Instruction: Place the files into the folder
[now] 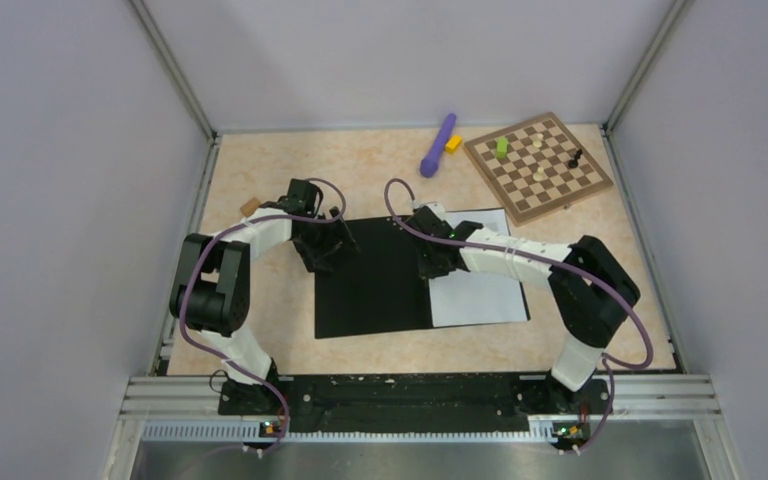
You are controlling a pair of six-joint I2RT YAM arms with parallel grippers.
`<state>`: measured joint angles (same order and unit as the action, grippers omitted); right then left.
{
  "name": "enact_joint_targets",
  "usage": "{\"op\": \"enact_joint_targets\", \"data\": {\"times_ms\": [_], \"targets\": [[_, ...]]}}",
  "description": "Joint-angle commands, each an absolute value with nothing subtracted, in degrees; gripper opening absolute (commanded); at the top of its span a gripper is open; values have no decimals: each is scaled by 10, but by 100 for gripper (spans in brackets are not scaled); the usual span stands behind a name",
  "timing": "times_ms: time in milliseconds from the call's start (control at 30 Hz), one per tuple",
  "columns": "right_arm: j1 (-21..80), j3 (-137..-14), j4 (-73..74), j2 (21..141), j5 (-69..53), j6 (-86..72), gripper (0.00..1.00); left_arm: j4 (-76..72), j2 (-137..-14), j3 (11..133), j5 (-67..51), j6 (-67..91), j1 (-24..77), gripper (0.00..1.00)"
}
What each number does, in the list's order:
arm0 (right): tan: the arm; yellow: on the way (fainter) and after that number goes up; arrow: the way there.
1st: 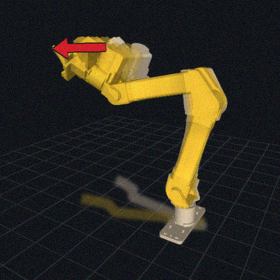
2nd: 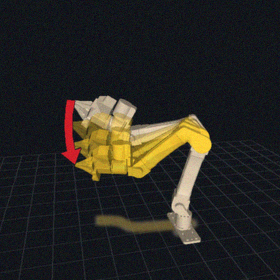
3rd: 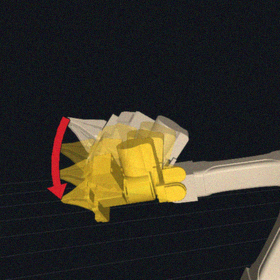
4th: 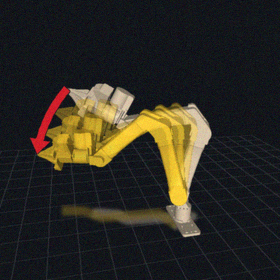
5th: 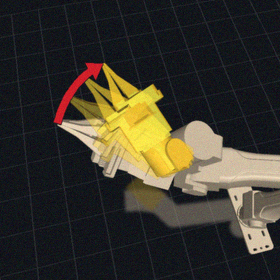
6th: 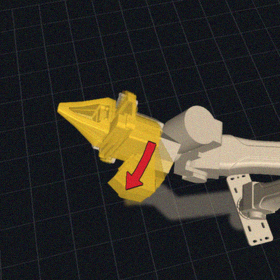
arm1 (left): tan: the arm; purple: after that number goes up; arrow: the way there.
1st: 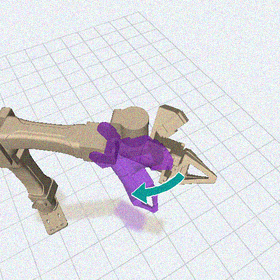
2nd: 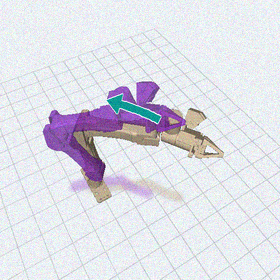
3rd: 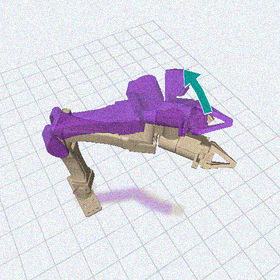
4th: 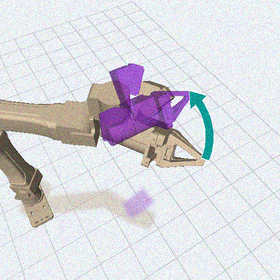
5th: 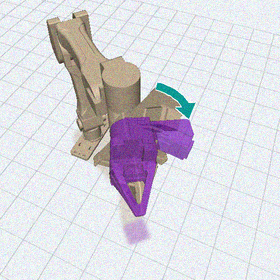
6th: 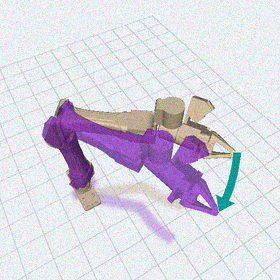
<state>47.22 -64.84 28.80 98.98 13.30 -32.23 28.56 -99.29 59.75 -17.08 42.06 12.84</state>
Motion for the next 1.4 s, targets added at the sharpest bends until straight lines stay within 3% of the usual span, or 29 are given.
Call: {"op": "enact_joint_targets", "data": {"times_ms": [0,733,1367], "targets": [[480,-630,292,1014,132,-328,0,281,-1032,571,-141,413,138,90],[480,-610,268,1105,141,-313,0,282,-1032,573,-142,410,138,90],[544,-703,380,1131,318,-269,0,284,-1028,576,-143,409,138,90]]}}
